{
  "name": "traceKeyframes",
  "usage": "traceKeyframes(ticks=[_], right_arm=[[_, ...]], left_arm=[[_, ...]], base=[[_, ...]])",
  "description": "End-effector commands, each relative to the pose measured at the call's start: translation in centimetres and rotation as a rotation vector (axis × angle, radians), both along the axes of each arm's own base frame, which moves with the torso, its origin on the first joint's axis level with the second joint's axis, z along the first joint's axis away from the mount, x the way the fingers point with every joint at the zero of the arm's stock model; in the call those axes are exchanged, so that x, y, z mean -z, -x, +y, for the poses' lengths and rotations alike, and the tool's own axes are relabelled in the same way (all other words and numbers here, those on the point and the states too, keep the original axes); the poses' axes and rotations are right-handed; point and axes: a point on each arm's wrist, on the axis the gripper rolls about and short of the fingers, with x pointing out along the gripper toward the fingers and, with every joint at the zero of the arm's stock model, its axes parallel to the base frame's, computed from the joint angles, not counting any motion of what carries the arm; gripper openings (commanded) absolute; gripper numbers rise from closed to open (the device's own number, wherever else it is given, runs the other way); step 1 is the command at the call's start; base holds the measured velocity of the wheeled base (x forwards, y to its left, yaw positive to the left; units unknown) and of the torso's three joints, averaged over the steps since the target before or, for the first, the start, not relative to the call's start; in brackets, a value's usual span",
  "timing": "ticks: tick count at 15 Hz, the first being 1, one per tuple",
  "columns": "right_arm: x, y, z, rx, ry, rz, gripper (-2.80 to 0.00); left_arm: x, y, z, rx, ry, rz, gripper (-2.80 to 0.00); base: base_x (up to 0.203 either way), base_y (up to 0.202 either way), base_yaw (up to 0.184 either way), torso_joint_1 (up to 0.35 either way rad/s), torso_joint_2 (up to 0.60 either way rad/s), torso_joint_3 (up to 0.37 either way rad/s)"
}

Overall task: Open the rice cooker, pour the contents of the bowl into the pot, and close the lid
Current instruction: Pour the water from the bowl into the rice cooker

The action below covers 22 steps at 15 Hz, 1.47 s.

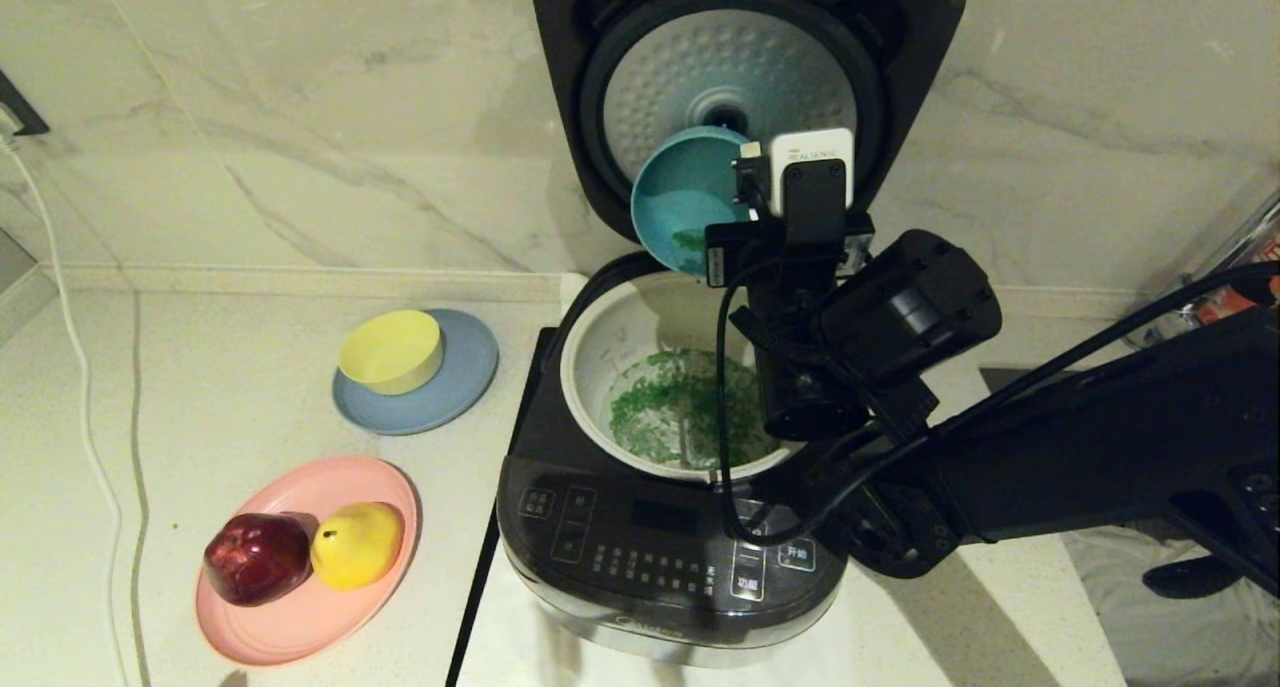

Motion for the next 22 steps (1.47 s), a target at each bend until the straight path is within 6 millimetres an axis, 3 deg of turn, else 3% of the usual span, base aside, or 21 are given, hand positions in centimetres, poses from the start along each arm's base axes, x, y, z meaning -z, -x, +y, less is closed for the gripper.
traceKeyframes(ticks=[1,9,17,22], right_arm=[[-0.4,0.1,-0.3,0.009,-0.009,-0.009,-2.80],[-1.2,1.3,-0.2,-0.018,-0.004,-0.023,-2.80],[0.2,3.8,1.5,-0.082,0.040,0.025,-2.80],[-1.0,4.8,1.0,-0.006,-0.018,0.067,-2.80]], left_arm=[[0.3,-0.1,0.0,0.000,0.001,0.008,-2.80],[0.3,-0.1,0.0,0.000,0.000,0.008,-2.80],[0.3,-0.1,0.0,0.000,0.000,0.008,-2.80],[0.3,-0.1,0.0,0.000,0.000,0.008,-2.80]], base=[[0.000,0.000,0.000,0.000,0.00,0.000],[0.000,0.000,0.000,0.000,0.00,0.000],[0.000,0.000,0.000,0.000,0.00,0.000],[0.000,0.000,0.000,0.000,0.00,0.000]])
